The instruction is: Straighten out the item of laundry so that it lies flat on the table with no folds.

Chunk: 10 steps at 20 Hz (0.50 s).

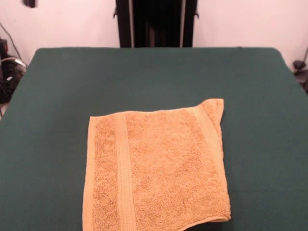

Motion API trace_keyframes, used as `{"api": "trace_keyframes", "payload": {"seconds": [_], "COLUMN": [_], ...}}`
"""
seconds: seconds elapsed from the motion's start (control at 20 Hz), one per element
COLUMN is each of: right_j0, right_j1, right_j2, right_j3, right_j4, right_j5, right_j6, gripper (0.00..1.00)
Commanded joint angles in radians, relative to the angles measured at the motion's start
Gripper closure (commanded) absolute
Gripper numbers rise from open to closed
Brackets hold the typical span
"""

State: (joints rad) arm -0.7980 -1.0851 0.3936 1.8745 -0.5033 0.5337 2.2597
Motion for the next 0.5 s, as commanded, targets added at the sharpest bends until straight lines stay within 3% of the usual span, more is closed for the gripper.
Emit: {"api": "trace_keyframes", "payload": {"seconds": [0.05, 0.2, 0.5], "right_j0": [0.165, 0.243, 0.310], "right_j1": [0.036, 0.038, 0.065], "right_j2": [-0.021, -0.102, -0.178], "right_j3": [0.179, 0.188, 0.210], "right_j4": [0.082, 0.063, 0.104], "right_j5": [-0.039, -0.085, -0.154], "right_j6": [0.177, 0.249, 0.250], "gripper": [1.00, 1.00, 1.00]}}
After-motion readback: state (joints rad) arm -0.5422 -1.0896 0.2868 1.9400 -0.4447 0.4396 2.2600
